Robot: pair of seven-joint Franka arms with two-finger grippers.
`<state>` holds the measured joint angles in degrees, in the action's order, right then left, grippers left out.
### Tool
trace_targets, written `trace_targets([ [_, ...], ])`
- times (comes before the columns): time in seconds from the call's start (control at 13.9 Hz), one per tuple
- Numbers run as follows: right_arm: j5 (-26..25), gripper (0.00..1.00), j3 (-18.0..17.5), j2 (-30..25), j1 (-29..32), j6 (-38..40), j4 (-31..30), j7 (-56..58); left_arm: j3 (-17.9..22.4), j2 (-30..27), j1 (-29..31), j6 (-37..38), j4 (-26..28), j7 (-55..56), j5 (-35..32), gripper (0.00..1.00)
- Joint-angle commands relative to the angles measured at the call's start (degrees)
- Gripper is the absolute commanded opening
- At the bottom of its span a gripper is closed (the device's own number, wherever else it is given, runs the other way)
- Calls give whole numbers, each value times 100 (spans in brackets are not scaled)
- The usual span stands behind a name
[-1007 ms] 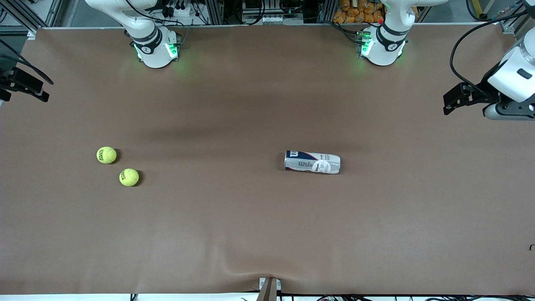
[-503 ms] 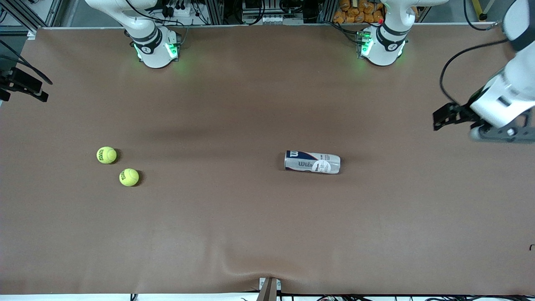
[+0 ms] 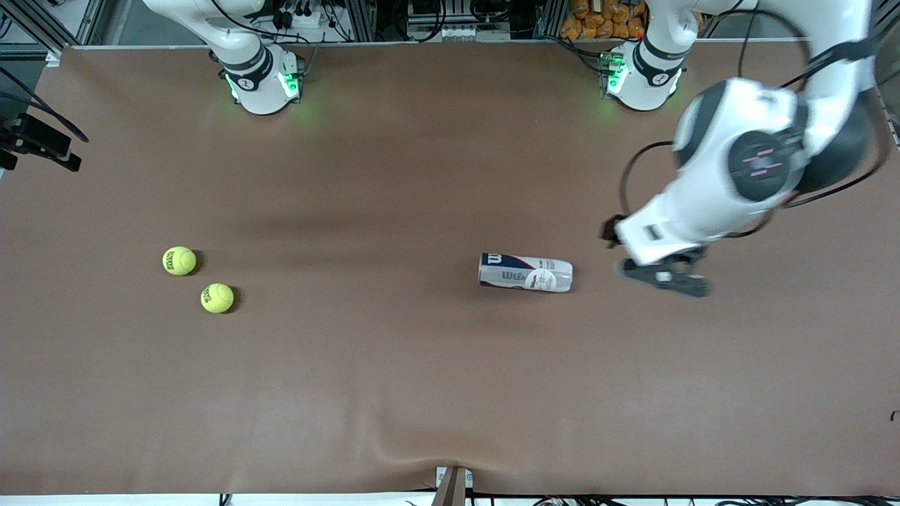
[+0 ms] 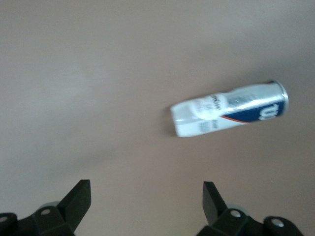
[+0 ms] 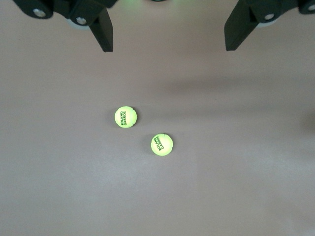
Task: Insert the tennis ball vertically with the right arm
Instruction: 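Reach the left gripper down to the lying Wilson ball can, then close the left gripper around the can's closed end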
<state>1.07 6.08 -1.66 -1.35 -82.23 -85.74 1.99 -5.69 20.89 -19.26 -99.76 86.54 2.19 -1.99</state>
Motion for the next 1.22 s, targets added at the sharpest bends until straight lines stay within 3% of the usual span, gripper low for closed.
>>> trace_targets([
  [0.0, 7, 100, -19, -1, 38, 49, 40, 73, 50, 624, -665, 27, -287, -112, -624, 100],
  [0.43, -2, 100, -10, -1, 12, 40, 40, 73, 50, 1373, -1755, -61, -138, -771, -1726, 100],
  [0.86, -2, 100, 7, -1, 30, 49, 31, 64, -2, 1716, -2012, -140, 143, -1413, -2717, 100],
  [1.15, -2, 100, 16, 8, 47, 49, 31, 56, 15, 1953, -1959, -597, 152, -2353, -2816, 100],
])
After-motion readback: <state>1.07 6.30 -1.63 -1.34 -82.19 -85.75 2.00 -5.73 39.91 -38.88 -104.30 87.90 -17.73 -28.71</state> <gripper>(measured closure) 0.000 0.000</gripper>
